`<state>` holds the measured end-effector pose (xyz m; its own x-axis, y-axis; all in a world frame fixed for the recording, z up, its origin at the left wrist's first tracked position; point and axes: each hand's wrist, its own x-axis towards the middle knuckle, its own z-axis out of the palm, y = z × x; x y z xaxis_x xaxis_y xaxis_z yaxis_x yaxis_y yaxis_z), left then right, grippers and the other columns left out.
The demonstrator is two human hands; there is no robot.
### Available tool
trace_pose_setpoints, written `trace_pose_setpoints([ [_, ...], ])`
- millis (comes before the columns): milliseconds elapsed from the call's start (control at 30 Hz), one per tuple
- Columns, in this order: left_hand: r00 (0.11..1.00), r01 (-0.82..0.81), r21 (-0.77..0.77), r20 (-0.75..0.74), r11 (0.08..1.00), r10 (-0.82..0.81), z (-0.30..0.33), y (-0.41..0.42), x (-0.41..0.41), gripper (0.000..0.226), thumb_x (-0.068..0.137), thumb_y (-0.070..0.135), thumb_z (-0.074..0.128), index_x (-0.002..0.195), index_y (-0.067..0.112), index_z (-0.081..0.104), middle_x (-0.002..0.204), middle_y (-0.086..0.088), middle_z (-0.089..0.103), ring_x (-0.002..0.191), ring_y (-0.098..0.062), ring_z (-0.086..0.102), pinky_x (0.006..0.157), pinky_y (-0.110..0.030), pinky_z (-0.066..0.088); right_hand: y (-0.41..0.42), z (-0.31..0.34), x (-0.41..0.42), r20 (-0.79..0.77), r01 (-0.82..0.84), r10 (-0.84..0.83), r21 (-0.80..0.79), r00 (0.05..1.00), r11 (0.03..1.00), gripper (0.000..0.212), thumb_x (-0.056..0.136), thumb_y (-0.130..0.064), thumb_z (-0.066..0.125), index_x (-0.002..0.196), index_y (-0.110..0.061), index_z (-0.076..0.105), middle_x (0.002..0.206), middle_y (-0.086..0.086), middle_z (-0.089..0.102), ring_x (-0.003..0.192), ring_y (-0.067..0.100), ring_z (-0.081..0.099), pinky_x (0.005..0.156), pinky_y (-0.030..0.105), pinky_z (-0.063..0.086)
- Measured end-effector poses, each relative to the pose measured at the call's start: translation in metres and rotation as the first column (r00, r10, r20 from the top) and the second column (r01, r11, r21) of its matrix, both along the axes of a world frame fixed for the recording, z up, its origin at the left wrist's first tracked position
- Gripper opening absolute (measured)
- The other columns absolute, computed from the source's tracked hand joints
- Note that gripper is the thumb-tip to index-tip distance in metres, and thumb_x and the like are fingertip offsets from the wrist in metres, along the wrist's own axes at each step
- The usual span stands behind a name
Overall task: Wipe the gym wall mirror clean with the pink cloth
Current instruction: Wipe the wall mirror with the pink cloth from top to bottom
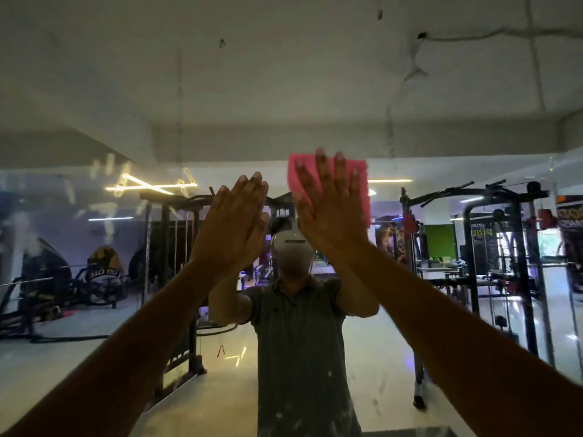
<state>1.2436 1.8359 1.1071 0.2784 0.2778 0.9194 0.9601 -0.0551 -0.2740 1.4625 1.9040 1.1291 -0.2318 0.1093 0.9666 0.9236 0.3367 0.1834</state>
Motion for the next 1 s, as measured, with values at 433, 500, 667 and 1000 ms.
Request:
trace_pose_setpoints([
  [433, 0.998, -0.002, -0.005, 0.059, 1.0, 0.002, 0.002, -0.016, -0.075, 0.07, 0.113, 0.049, 0.025, 0.174, 0.017, 0.015, 0.182, -0.003, 0.004, 0.169, -0.021, -0.002, 0.135, -0.043, -0.007, -0.034, -0.019, -0.081, 0.034, 0.041, -0.038, -0.068, 0.999, 0.997, 0.073, 0.114, -0.061, 0.018, 0.176, -0.027, 0.0, 0.183, 0.016, -0.008, 0.168, 0.045, -0.006, 0.134, 0.066, -0.005],
  [500, 0.999, 0.009, 0.002, 0.039, 1.0, -0.009, 0.004, -0.016, -0.084, 0.067, 0.114, 0.047, 0.027, 0.173, 0.016, 0.019, 0.182, -0.004, 0.008, 0.169, -0.021, 0.0, 0.135, -0.042, -0.008, -0.035, -0.054, -0.07, 0.186, 0.028, -0.021, -0.04, 0.982, 0.999, 0.073, 0.115, -0.056, 0.031, 0.176, -0.027, 0.006, 0.184, 0.015, -0.002, 0.169, 0.043, -0.003, 0.134, 0.069, 0.002],
  [667, 1.0, -0.019, 0.023, 0.025, 1.0, 0.018, 0.003, -0.019, -0.119, 0.071, 0.114, 0.052, 0.025, 0.174, 0.016, 0.015, 0.182, -0.004, 0.004, 0.169, -0.023, -0.004, 0.136, -0.046, -0.005, -0.026, -0.025, -0.02, 0.045, 0.128, -0.123, -0.115, 0.991, 0.985, 0.077, 0.113, -0.065, 0.013, 0.177, -0.023, 0.01, 0.183, 0.02, 0.002, 0.167, 0.05, 0.006, 0.13, 0.076, 0.012],
  [1000, 0.998, 0.012, 0.046, 0.062, 0.999, -0.015, 0.004, -0.031, -0.138, 0.067, 0.113, 0.045, 0.027, 0.172, 0.012, 0.024, 0.181, -0.007, 0.013, 0.168, -0.025, 0.005, 0.136, -0.044, -0.006, -0.037, -0.045, -0.082, 0.201, 0.004, 0.007, -0.055, 0.979, 0.998, 0.071, 0.115, -0.059, 0.021, 0.176, -0.027, 0.003, 0.184, 0.011, -0.007, 0.169, 0.04, -0.006, 0.132, 0.07, 0.01],
])
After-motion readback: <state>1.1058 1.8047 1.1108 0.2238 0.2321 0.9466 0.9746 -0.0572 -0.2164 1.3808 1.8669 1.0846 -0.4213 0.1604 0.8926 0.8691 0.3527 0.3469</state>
